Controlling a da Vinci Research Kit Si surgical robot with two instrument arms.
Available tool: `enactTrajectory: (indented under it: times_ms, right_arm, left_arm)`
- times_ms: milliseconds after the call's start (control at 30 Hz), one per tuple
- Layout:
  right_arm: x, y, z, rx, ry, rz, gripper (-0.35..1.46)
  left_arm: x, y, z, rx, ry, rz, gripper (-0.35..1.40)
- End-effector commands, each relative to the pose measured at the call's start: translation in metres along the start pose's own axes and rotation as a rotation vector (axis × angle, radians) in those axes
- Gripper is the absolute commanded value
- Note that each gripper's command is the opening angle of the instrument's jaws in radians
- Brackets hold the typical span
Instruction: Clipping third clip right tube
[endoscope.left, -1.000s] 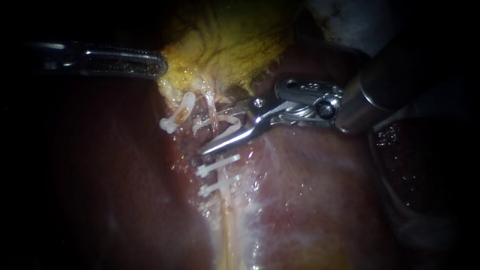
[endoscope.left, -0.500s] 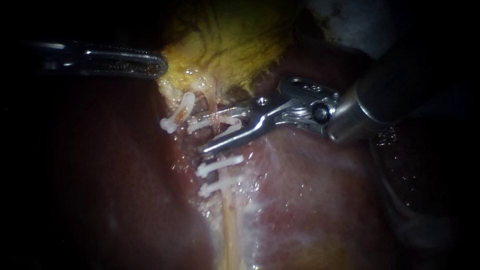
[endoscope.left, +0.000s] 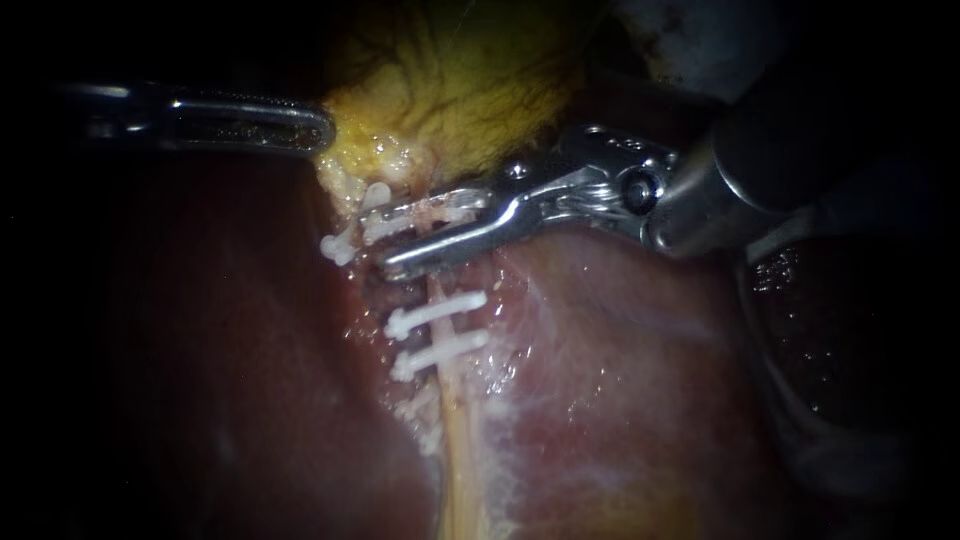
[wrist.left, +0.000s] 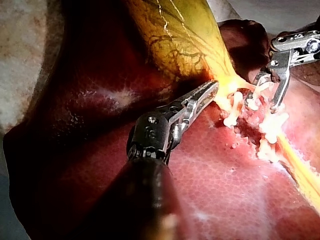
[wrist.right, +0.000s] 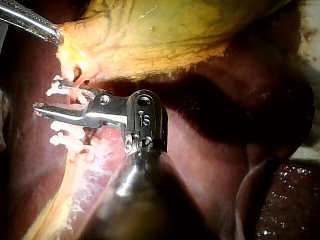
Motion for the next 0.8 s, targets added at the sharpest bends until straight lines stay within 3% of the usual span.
enactTrajectory:
  times_ms: [33, 133, 233, 400, 800]
  right_arm:
    - [0.0000, 0.0001, 0.0000, -0.003, 0.001, 0.006, 0.04]
    - [0.0000, 0.0001, 0.0000, -0.011, 0.007, 0.012, -0.07]
    - [0.0000, 0.0001, 0.0000, -0.022, 0.009, 0.042, -0.35]
    - [-0.0002, 0.0003, -0.0001, 0.021, -0.039, 0.048, -0.35]
    - [-0.0011, 0.0007, -0.0001, 0.027, -0.044, 0.042, -0.35]
  left_arm:
    - [0.0000, 0.0000, 0.0000, -0.002, 0.000, 0.000, -0.35]
    - [0.0000, 0.0000, 0.0000, -0.002, 0.000, 0.000, -0.35]
    - [0.0000, 0.0000, 0.0000, -0.002, 0.000, 0.000, -0.35]
    - [0.0000, 0.0000, 0.0000, -0.002, 0.000, 0.000, -0.35]
    - [0.0000, 0.0000, 0.0000, -0.002, 0.000, 0.000, -0.35]
